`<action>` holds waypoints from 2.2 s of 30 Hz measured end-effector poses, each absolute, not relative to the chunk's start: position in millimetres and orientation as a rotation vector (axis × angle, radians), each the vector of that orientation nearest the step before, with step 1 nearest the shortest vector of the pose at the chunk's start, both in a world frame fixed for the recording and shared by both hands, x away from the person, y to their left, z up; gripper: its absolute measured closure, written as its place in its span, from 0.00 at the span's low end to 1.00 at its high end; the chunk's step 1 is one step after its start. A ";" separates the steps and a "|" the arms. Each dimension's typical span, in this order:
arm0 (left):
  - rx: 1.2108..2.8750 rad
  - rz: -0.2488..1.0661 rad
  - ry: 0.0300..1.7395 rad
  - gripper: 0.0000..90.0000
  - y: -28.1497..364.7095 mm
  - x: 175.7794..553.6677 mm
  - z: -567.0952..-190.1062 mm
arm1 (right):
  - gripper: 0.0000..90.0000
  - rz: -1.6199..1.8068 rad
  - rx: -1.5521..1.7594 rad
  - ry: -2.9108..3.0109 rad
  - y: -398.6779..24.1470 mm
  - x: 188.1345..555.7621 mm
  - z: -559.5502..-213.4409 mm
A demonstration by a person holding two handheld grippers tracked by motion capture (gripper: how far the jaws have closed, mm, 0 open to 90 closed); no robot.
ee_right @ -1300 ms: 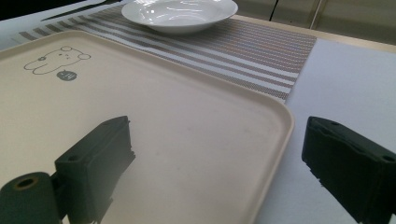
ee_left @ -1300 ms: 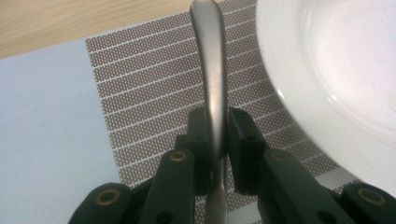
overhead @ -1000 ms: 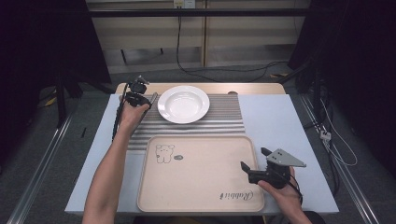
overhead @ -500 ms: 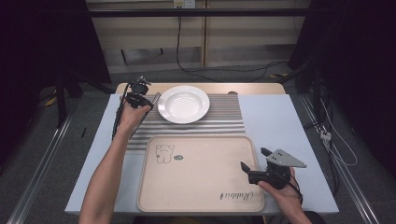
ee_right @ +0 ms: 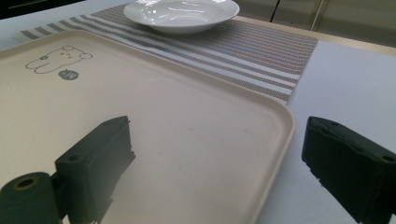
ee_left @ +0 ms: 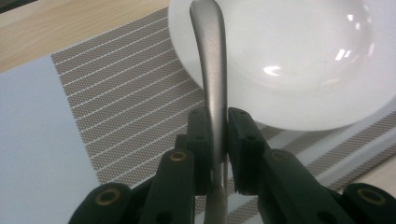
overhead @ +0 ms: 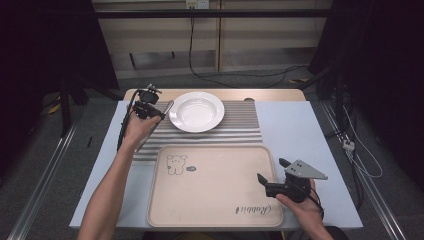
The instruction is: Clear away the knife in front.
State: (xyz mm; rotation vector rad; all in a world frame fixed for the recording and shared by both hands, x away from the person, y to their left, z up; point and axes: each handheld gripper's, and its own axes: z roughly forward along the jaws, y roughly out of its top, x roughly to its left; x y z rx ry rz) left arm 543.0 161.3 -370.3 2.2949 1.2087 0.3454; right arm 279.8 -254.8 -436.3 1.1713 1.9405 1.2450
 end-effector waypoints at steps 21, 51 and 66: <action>2.322 0.339 1.110 0.89 149.1 506.0 -364.6 | 0.10 1.241 1.170 1.942 -254.3 280.0 -436.5; 2.427 0.314 1.032 0.89 128.5 453.8 -372.5 | 0.10 1.235 1.167 1.944 -253.0 280.6 -436.9; 2.471 0.249 1.033 0.89 107.7 429.1 -389.3 | 0.10 1.231 1.170 1.946 -252.7 281.2 -437.0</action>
